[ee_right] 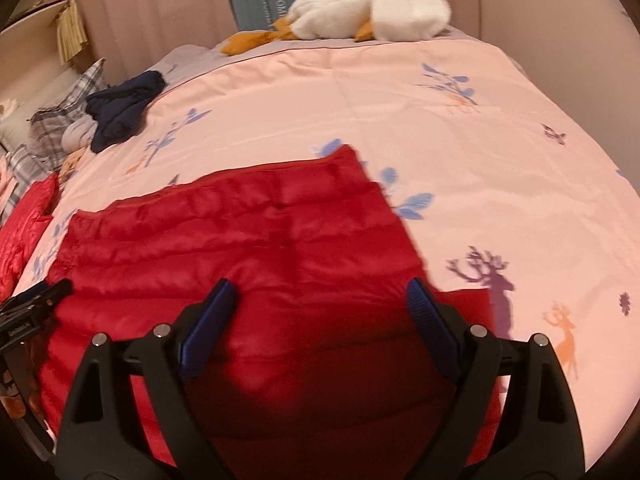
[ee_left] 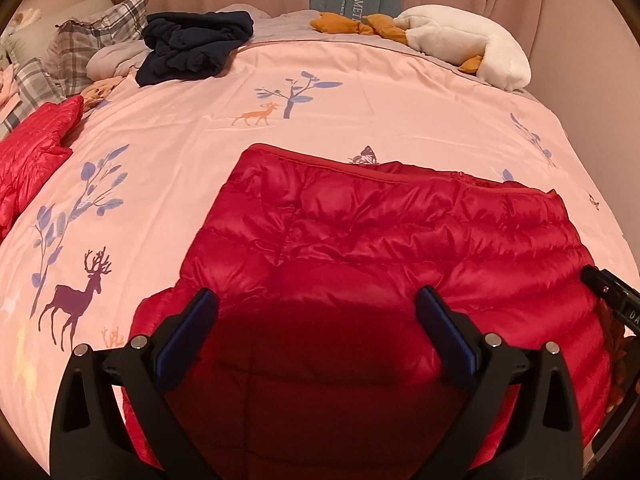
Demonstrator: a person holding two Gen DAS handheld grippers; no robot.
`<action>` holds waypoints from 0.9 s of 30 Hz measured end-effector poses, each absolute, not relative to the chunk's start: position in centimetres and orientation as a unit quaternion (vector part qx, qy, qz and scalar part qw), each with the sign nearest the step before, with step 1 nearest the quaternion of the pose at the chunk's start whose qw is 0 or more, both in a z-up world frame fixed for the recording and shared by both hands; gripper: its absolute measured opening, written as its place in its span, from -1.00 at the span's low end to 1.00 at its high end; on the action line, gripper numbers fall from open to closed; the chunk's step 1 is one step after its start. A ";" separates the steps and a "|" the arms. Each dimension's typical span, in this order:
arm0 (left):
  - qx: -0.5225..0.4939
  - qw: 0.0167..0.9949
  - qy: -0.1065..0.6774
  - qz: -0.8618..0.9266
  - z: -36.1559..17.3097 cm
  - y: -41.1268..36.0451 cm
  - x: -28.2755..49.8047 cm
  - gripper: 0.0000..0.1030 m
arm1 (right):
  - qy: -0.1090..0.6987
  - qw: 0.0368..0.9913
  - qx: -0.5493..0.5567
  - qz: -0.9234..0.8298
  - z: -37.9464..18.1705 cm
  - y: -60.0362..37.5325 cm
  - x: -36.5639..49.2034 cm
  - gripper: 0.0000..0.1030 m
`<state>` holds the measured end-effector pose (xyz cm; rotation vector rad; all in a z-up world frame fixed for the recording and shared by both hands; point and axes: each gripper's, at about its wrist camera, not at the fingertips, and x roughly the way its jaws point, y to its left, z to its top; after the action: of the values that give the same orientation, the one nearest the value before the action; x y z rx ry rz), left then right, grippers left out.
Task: Fold large clothes
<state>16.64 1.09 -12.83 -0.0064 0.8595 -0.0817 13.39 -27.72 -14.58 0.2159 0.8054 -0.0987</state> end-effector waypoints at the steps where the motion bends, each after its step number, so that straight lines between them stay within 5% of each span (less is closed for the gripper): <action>1: -0.003 0.909 0.416 -0.037 -12.8 1.2 16.5 0.95 | 0.392 0.912 0.108 -0.053 -14.6 -28.2 13.3 0.72; 27: -0.019 0.923 0.382 -0.044 -10.8 1.9 7.6 0.95 | 0.323 0.944 0.060 0.022 -11.5 -23.8 2.9 0.75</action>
<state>7.63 1.90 -10.85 -0.0394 0.7832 -0.0910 2.87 -23.78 -11.49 0.1224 0.6589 0.0454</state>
